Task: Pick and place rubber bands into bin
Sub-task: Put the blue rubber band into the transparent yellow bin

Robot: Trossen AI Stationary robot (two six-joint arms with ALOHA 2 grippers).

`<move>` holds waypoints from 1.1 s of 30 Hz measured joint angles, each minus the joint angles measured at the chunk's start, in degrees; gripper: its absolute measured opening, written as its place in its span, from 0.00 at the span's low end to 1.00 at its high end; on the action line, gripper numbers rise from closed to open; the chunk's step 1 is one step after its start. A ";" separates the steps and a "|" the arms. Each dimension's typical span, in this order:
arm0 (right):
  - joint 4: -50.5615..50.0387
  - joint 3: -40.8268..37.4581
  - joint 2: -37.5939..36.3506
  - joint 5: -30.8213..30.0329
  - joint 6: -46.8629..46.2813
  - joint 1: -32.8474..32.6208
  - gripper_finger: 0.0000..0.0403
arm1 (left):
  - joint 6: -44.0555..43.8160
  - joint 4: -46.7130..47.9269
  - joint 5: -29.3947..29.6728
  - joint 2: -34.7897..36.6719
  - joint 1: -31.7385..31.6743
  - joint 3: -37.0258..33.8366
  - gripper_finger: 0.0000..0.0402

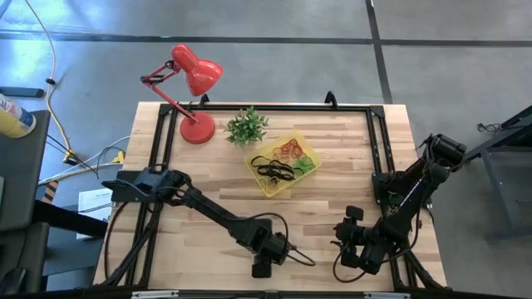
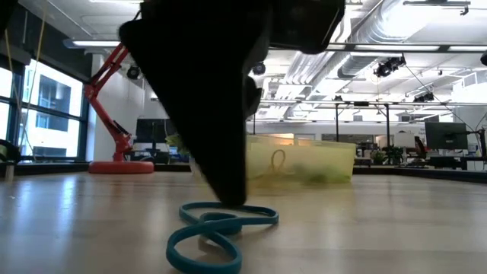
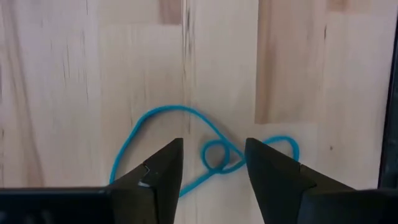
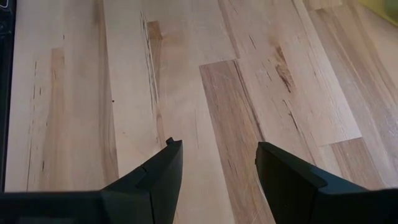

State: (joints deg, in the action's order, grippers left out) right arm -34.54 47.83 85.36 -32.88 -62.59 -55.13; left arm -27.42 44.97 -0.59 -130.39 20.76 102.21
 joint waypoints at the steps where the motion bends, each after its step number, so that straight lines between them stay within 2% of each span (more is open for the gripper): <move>1: 0.00 0.00 0.00 0.00 0.02 0.01 0.48 | -0.02 -0.48 0.06 0.00 -0.05 0.00 0.41; 4: 0.00 0.00 0.00 0.03 0.02 0.00 0.48 | -0.04 -2.33 -0.18 -0.61 -0.12 0.07 0.42; 9: -0.09 0.00 -0.02 0.26 0.04 0.02 0.48 | -0.18 -5.29 -4.11 -2.96 0.33 0.22 0.41; 16: -0.38 0.00 0.02 0.90 0.04 0.02 0.48 | -0.96 -3.99 -1.21 -3.88 1.67 0.34 0.39; 20: -0.57 0.00 0.02 1.05 1.13 0.02 0.48 | -0.86 -3.29 0.33 -3.98 1.74 0.35 0.29; 26: -0.59 0.00 0.07 0.94 1.11 0.02 0.48 | 2.17 -2.21 4.23 -4.00 1.80 0.28 0.03; 33: -0.59 0.00 0.09 0.85 1.11 0.02 0.48 | 4.48 -1.90 5.88 -4.00 1.47 0.26 0.01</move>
State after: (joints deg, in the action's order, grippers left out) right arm -35.14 47.83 85.45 -32.03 -61.47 -55.11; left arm -22.94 43.07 5.29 -134.39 22.24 102.48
